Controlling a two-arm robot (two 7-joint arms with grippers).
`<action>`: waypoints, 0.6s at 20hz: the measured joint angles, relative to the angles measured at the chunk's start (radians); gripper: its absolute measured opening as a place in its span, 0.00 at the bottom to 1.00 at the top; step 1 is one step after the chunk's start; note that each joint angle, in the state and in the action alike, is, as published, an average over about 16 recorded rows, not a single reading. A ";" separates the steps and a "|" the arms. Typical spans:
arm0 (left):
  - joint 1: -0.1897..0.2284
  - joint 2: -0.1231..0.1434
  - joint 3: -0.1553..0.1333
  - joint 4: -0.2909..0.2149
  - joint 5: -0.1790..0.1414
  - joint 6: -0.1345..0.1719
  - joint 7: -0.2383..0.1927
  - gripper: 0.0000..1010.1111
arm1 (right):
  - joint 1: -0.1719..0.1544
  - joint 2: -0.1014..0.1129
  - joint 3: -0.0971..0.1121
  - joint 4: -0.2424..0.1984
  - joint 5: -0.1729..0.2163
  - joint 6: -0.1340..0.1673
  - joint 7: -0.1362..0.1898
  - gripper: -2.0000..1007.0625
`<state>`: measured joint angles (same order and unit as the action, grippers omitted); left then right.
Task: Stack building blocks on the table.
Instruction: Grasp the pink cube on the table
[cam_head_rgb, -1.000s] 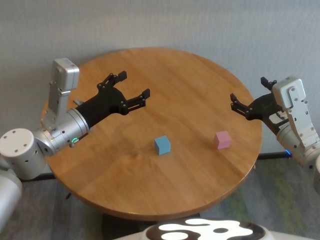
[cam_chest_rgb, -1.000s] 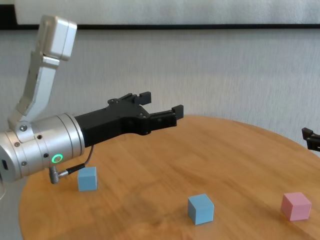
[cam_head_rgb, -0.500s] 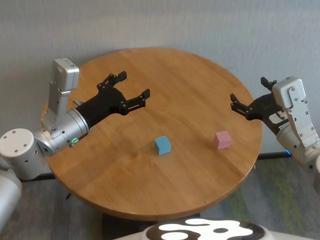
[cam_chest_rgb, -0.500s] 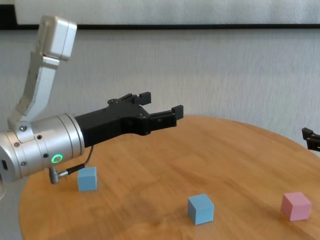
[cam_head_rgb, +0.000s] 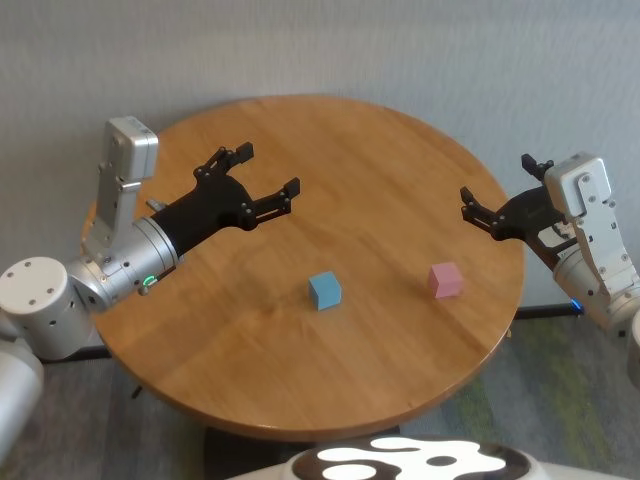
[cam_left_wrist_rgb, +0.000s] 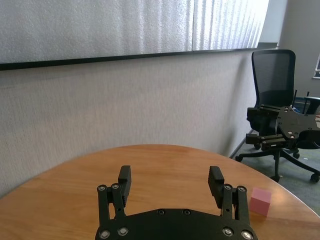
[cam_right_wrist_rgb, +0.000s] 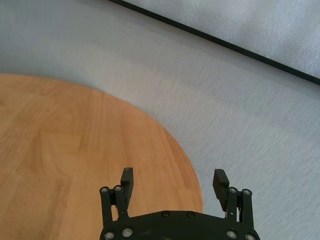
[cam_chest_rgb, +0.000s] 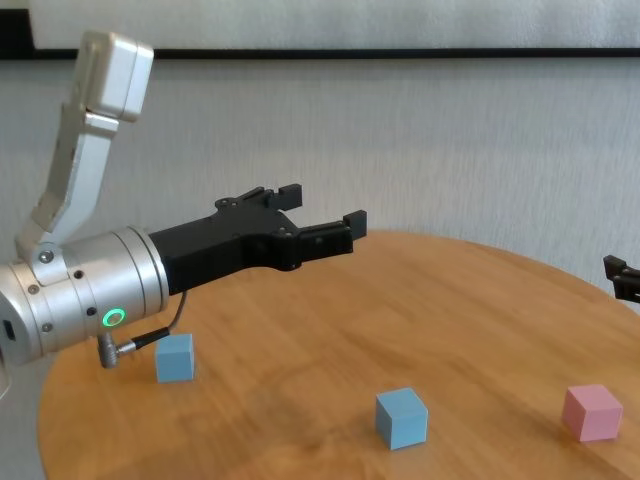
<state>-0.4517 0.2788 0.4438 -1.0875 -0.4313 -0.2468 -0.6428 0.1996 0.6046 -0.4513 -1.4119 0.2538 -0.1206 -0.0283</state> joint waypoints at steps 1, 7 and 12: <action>0.000 0.000 0.000 0.000 0.000 0.000 0.000 0.99 | 0.000 0.000 0.000 0.000 0.000 0.000 0.000 1.00; 0.000 0.000 0.000 0.000 0.000 0.000 0.000 0.99 | 0.000 0.000 0.000 0.000 0.000 0.000 0.000 1.00; 0.000 0.000 0.000 0.000 0.000 0.000 0.000 0.99 | 0.000 0.000 0.000 0.000 0.000 0.000 0.000 1.00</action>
<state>-0.4516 0.2789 0.4439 -1.0876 -0.4313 -0.2468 -0.6428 0.1995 0.6046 -0.4513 -1.4119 0.2538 -0.1206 -0.0283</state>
